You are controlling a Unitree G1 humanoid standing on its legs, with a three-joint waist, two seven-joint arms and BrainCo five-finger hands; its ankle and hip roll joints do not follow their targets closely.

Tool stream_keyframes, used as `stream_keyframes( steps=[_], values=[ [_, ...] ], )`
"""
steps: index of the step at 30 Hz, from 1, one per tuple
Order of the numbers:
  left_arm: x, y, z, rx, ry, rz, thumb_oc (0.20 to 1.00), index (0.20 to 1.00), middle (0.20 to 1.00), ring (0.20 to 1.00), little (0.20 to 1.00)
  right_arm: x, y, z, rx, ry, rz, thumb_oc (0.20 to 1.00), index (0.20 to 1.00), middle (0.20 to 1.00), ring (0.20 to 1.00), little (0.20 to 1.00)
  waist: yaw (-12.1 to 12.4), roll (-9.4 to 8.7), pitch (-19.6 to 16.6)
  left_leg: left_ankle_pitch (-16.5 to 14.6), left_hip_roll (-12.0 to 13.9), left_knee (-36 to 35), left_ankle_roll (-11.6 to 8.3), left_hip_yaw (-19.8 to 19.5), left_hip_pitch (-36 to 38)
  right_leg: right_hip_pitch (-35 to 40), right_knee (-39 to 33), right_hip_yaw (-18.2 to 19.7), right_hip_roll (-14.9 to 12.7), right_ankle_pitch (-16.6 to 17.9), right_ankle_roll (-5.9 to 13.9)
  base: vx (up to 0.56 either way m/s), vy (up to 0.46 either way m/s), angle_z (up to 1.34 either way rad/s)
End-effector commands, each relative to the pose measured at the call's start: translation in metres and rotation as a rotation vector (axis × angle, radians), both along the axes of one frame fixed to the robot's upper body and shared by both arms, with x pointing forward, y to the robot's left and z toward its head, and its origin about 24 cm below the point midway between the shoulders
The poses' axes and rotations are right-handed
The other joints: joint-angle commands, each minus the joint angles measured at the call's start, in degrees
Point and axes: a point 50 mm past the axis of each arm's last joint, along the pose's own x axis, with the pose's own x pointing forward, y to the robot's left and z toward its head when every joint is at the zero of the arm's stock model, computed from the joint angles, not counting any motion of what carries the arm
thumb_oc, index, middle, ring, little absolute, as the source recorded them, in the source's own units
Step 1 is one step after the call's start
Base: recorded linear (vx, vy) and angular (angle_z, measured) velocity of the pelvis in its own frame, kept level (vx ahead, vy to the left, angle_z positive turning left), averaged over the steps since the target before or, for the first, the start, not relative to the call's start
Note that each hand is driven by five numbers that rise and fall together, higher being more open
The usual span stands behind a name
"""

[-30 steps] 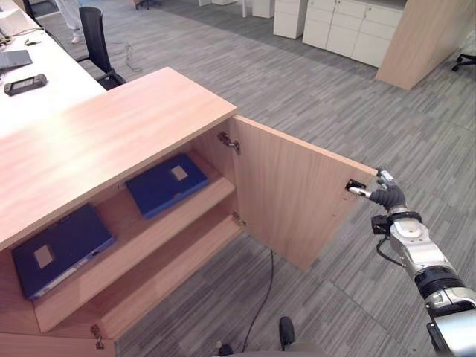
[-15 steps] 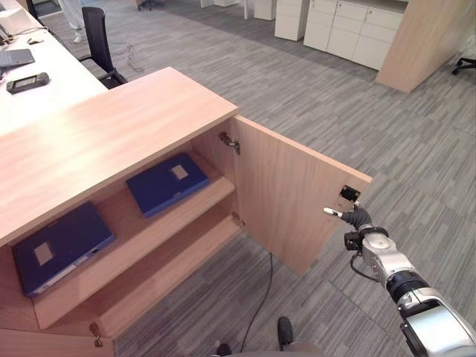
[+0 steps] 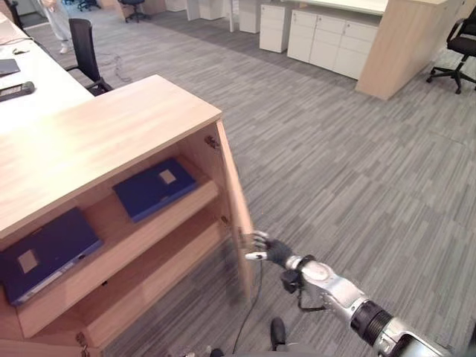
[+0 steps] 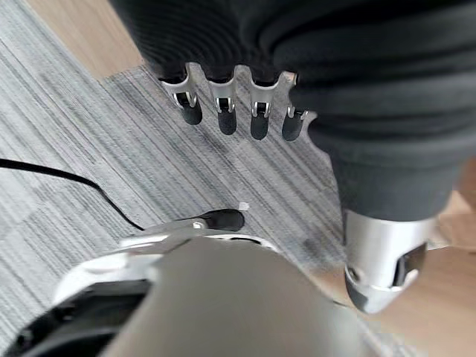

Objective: Put the empty folder in the office cabinet

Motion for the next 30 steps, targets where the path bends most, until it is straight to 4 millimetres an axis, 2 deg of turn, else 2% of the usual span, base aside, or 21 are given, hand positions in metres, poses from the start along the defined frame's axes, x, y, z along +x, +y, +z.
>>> stream_keyframes(
  steps=[1,5,7,10,14,15,16,18,19,20,21,22,23,25,26,27,28,29,30],
  values=[
    [0.009,0.007,0.002,0.035,0.008,-0.017,1.000,1.000,1.000,1.000,1.000,0.017,0.046,0.063,0.360,-0.140,0.075,1.000,1.000,1.000,1.000,1.000,2.17,-3.38,-0.13,-2.90,-4.97,0.52,1.55,-2.71,-1.28,-2.12,0.73,-2.07,-1.30,0.12,5.06,-0.05,0.046,0.03],
    [0.007,0.008,0.002,0.030,0.006,-0.007,1.000,1.000,1.000,1.000,1.000,0.013,0.041,0.054,0.361,-0.093,0.073,1.000,1.000,1.000,1.000,1.000,2.50,-3.77,-0.03,-2.79,-5.43,0.60,1.82,-2.80,-1.11,-2.75,1.09,-2.14,-1.72,0.93,5.20,-0.05,0.057,0.09],
    [0.004,0.008,0.002,0.021,0.007,0.001,1.000,1.000,1.000,1.000,1.000,0.008,0.031,0.040,0.321,-0.058,0.058,1.000,1.000,1.000,1.000,1.000,2.67,-4.23,0.17,-2.69,-6.08,0.69,2.23,-3.08,-0.73,-3.41,1.58,-2.32,-2.35,1.90,5.49,-0.06,0.074,0.15],
    [0.003,0.009,0.002,0.021,0.006,-0.001,1.000,1.000,1.000,1.000,1.000,0.006,0.027,0.033,0.300,-0.045,0.048,1.000,1.000,1.000,1.000,1.000,2.66,-4.33,0.35,-2.58,-6.34,0.78,2.39,-3.10,-0.65,-3.67,1.78,-2.43,-2.60,2.20,5.61,-0.04,0.048,0.06],
    [0.005,0.009,0.002,0.035,0.000,-0.020,1.000,1.000,1.000,1.000,1.000,0.009,0.014,0.029,0.200,-0.118,-0.005,1.000,1.000,1.000,1.000,1.000,2.38,-4.48,0.91,-2.56,-6.91,1.30,2.91,-3.75,-0.77,-4.33,2.59,-1.55,-3.14,2.32,5.78,-0.06,0.019,0.04],
    [0.010,0.012,0.003,0.056,-0.014,-0.030,1.000,1.000,1.000,1.000,1.000,0.010,-0.007,0.019,0.116,-0.143,-0.071,1.000,1.000,1.000,1.000,1.000,1.35,-4.42,2.65,-2.03,-6.69,1.84,3.04,-5.15,-1.69,-6.07,5.82,2.86,-3.10,2.12,6.43,-0.13,-0.015,0.06],
    [0.012,0.014,0.004,0.065,-0.016,-0.045,1.000,1.000,1.000,1.000,1.000,0.008,-0.017,0.013,0.063,-0.149,-0.090,1.000,1.000,1.000,1.000,1.000,0.71,-3.99,3.21,-1.89,-6.65,1.96,3.32,-6.79,-2.05,-6.90,7.37,7.02,-1.84,1.11,6.61,-0.14,0.012,0.25],
    [0.012,0.018,0.005,0.073,-0.008,-0.119,1.000,1.000,1.000,1.000,1.000,-0.002,-0.050,-0.013,-0.119,-0.117,-0.160,1.000,1.000,1.000,1.000,1.000,-0.95,-3.26,3.56,-1.58,-7.16,2.01,3.96,-11.73,-2.74,-6.07,8.77,17.91,3.12,-3.21,6.40,-0.04,0.045,1.09],
    [0.012,0.018,0.005,0.073,-0.008,-0.120,1.000,1.000,1.000,1.000,1.000,-0.002,-0.050,-0.013,-0.119,-0.117,-0.160,1.000,1.000,1.000,1.000,1.000,-0.91,-3.37,3.39,-1.43,-7.23,2.02,3.93,-11.68,-3.00,-6.31,8.73,17.99,3.06,-3.06,6.41,-0.04,-0.052,1.76],
    [0.015,0.024,0.007,0.094,-0.012,-0.154,1.000,1.000,1.000,1.000,1.000,-0.016,-0.077,-0.039,-0.268,-0.054,-0.224,1.000,1.000,1.000,1.000,1.000,-0.87,-3.41,3.16,-0.78,-7.00,2.04,3.79,-14.01,-4.18,-4.75,7.86,19.54,3.29,-4.20,5.19,-0.01,-0.141,1.51],
    [0.013,0.023,0.007,0.087,-0.008,-0.147,1.000,1.000,1.000,1.000,1.000,-0.029,-0.094,-0.061,-0.361,0.028,-0.270,1.000,1.000,1.000,1.000,1.000,-0.50,-3.46,2.68,-0.22,-6.98,1.94,3.48,-15.85,-4.96,-3.73,7.11,18.54,2.62,-4.52,4.41,0.00,-0.181,1.28],
    [0.010,0.022,0.006,0.083,-0.001,-0.145,1.000,1.000,1.000,1.000,1.000,-0.037,-0.102,-0.071,-0.409,0.071,-0.292,1.000,1.000,1.000,1.000,1.000,-0.86,-3.41,2.09,0.11,-7.00,1.73,3.19,-17.51,-5.40,-2.98,6.48,17.16,2.23,-4.99,4.16,0.04,-0.183,1.39],
    [0.001,0.028,0.006,0.073,0.025,-0.109,1.000,1.000,1.000,1.000,1.000,-0.054,-0.117,-0.096,-0.506,0.176,-0.312,1.000,1.000,1.000,1.000,1.000,-0.59,-3.05,1.52,0.44,-6.60,1.47,2.58,-19.02,-5.74,-1.81,6.18,16.64,2.55,-6.10,3.89,0.05,-0.148,1.52],
    [-0.001,0.033,0.007,0.078,0.031,-0.054,1.000,1.000,1.000,1.000,1.000,-0.072,-0.129,-0.117,-0.607,0.279,-0.350,1.000,1.000,1.000,1.000,1.000,-0.40,-3.15,-0.10,0.63,-6.38,1.15,1.80,-20.85,-6.07,-0.32,4.81,15.17,2.41,-6.61,3.48,0.09,-0.127,1.35],
    [-0.001,0.033,0.007,0.078,0.031,-0.054,1.000,1.000,1.000,1.000,1.000,-0.072,-0.129,-0.117,-0.607,0.279,-0.350,1.000,1.000,1.000,1.000,1.000,-0.45,-3.15,-0.09,0.63,-6.39,1.15,1.80,-20.90,-6.07,-0.30,4.80,15.12,2.40,-6.61,3.48,0.09,-0.171,0.88],
    [-0.004,0.030,0.006,0.073,0.029,-0.021,1.000,1.000,1.000,1.000,1.000,-0.092,-0.144,-0.140,-0.721,0.417,-0.395,1.000,1.000,1.000,1.000,1.000,0.78,-2.96,-0.62,1.05,-6.06,1.26,0.79,-23.06,-6.27,0.86,4.50,12.99,2.17,-7.40,2.98,0.07,-0.192,0.65],
    [-0.007,0.027,0.005,0.059,0.037,-0.007,1.000,1.000,1.000,1.000,1.000,-0.104,-0.149,-0.151,-0.769,0.496,-0.419,1.000,1.000,1.000,1.000,1.000,1.05,-2.83,-0.84,1.31,-5.77,1.22,0.29,-24.64,-6.33,1.65,4.26,11.16,2.00,-7.87,2.64,0.11,-0.294,0.75],
    [-0.012,0.021,0.003,0.032,0.049,0.016,1.000,1.000,1.000,1.000,1.000,-0.130,-0.156,-0.167,-0.821,0.656,-0.475,1.000,1.000,1.000,1.000,1.000,1.93,-2.60,-1.21,1.56,-5.40,1.26,-0.34,-26.54,-6.31,2.76,3.83,8.56,1.76,-8.55,2.17,0.07,-0.179,0.90],
    [-0.012,0.021,0.003,0.032,0.049,0.016,1.000,1.000,1.000,1.000,1.000,-0.130,-0.156,-0.167,-0.820,0.655,-0.475,1.000,1.000,1.000,1.000,1.000,1.80,-2.60,-1.14,1.55,-5.41,1.27,-0.35,-26.70,-6.29,2.85,3.81,8.40,1.75,-8.58,2.16,0.06,-0.154,1.10]
  ],
)
